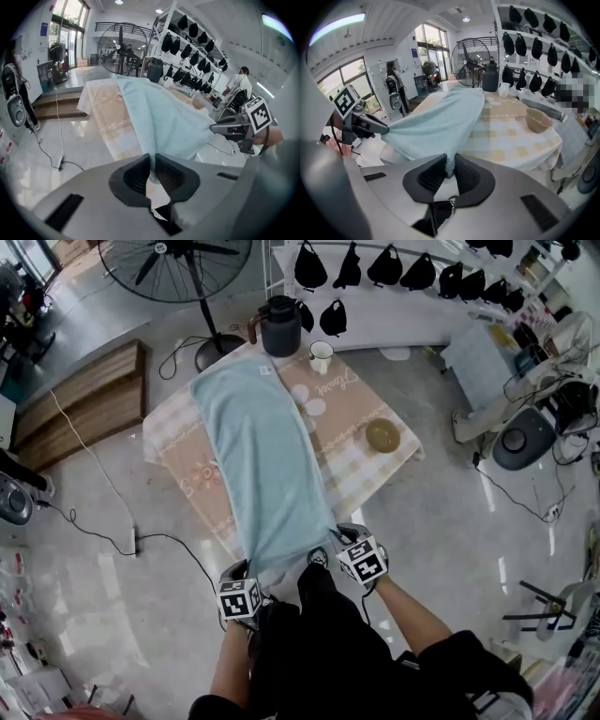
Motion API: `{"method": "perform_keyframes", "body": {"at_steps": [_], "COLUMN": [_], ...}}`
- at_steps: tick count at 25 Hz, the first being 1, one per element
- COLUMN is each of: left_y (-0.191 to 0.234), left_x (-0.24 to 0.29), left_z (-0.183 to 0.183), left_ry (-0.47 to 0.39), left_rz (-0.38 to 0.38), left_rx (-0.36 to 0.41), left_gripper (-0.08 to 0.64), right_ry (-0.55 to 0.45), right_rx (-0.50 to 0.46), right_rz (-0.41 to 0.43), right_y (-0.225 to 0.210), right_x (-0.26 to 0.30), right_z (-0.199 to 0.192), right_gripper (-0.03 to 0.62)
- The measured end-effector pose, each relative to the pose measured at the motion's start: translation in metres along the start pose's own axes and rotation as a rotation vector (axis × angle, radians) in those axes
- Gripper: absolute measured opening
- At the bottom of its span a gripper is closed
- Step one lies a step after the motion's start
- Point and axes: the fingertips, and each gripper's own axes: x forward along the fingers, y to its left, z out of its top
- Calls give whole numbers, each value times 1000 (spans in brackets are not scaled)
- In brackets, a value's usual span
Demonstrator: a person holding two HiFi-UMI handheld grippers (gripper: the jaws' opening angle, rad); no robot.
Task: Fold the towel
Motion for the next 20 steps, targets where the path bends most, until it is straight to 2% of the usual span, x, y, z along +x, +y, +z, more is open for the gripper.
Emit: {"method": "perform_keyframes", "body": {"at_steps": [7,13,20], "left_y": [22,39,58], "left_x": [-40,-75,-110], "left_z": [4,-9,-16], "left_ry": [-72,-112,-155], "left_rz": [-60,-102,-132], "left_rx": [3,38,70], "left_gripper": [38,38,38], "right_ry": [-50,-105,-133], "right_rx": [23,68,74], "right_rz": [-46,-87,-125], "right_y": [38,82,124], "right_x": [-19,-39,-55], "right_z": [19,20,15], "right_gripper": [44,43,41]}}
